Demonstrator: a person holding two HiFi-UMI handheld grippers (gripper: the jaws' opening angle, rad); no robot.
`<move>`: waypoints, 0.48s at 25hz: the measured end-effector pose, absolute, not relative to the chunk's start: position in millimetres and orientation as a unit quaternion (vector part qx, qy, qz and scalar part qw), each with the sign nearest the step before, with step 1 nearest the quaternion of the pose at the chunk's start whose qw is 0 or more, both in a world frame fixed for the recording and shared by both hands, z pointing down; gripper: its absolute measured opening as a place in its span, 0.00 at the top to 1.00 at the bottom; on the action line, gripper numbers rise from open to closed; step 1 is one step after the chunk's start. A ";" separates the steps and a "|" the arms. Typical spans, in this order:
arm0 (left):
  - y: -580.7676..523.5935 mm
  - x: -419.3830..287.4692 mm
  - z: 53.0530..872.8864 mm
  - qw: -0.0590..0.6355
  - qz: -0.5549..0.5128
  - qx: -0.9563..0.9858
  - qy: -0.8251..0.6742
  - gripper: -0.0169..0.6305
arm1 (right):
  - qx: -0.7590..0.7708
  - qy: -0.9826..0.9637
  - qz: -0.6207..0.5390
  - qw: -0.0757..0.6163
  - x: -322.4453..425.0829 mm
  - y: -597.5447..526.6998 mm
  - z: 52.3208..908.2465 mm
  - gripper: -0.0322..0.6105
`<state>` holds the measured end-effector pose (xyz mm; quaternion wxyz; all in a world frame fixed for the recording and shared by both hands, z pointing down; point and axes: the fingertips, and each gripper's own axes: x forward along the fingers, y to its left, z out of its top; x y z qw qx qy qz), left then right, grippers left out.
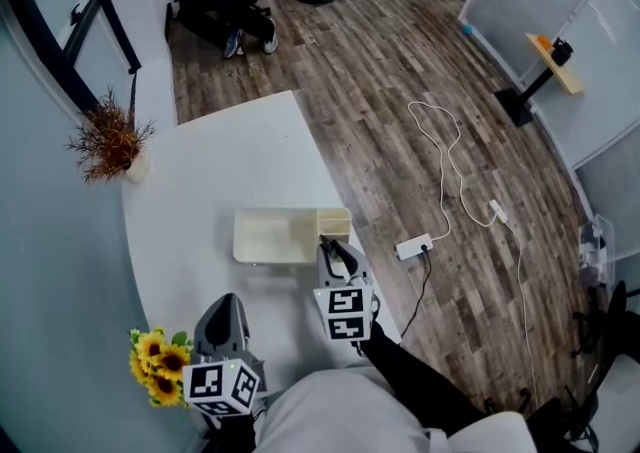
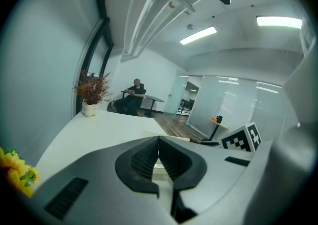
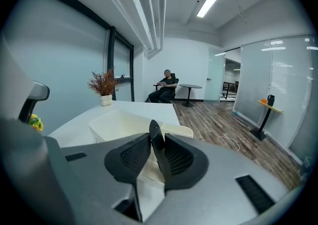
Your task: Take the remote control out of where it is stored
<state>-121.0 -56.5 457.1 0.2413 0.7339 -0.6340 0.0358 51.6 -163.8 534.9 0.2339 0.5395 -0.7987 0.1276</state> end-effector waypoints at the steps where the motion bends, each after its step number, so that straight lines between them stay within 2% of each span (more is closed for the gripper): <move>1: -55.9 -120.3 456.9 0.242 0.036 0.734 -0.634 0.96 | 0.541 -0.798 0.129 0.233 53.2 -163.2 534.2 0.81; 12: -55.4 -118.2 454.4 0.239 0.036 0.736 -0.633 0.96 | 0.540 -0.801 0.133 0.222 54.3 -161.4 528.5 0.83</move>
